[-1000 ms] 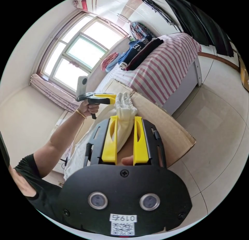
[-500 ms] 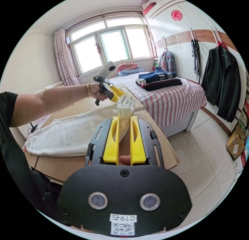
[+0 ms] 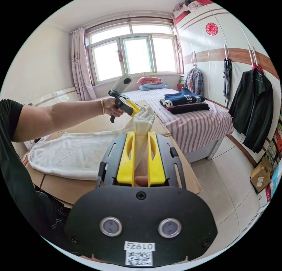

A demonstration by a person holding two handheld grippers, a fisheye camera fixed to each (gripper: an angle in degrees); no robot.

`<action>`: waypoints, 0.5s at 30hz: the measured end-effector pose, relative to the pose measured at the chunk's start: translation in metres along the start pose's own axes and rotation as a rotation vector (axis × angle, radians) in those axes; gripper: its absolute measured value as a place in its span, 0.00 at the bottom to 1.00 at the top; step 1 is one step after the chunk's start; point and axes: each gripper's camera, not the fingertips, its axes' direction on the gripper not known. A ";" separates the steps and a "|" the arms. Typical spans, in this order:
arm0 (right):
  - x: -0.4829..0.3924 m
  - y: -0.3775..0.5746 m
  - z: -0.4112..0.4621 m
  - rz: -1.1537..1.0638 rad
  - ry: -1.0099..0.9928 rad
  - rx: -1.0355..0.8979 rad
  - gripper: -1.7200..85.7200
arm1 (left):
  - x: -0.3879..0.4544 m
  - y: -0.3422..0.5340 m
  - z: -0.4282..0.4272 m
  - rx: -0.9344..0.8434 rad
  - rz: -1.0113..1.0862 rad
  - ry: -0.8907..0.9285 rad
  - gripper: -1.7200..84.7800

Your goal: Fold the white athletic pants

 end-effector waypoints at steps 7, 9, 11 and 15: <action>-0.139 -0.097 -0.039 -0.201 -0.002 0.064 0.10 | 0.106 0.075 -0.088 0.117 0.091 -0.051 0.07; -0.179 -0.118 -0.048 -0.259 -0.013 0.080 0.10 | 0.138 0.099 -0.108 0.144 0.112 -0.079 0.07; -0.235 -0.143 -0.058 -0.339 -0.017 0.097 0.10 | 0.184 0.136 -0.132 0.189 0.135 -0.119 0.07; -0.323 -0.173 -0.067 -0.464 -0.034 0.119 0.10 | 0.253 0.200 -0.163 0.251 0.159 -0.182 0.07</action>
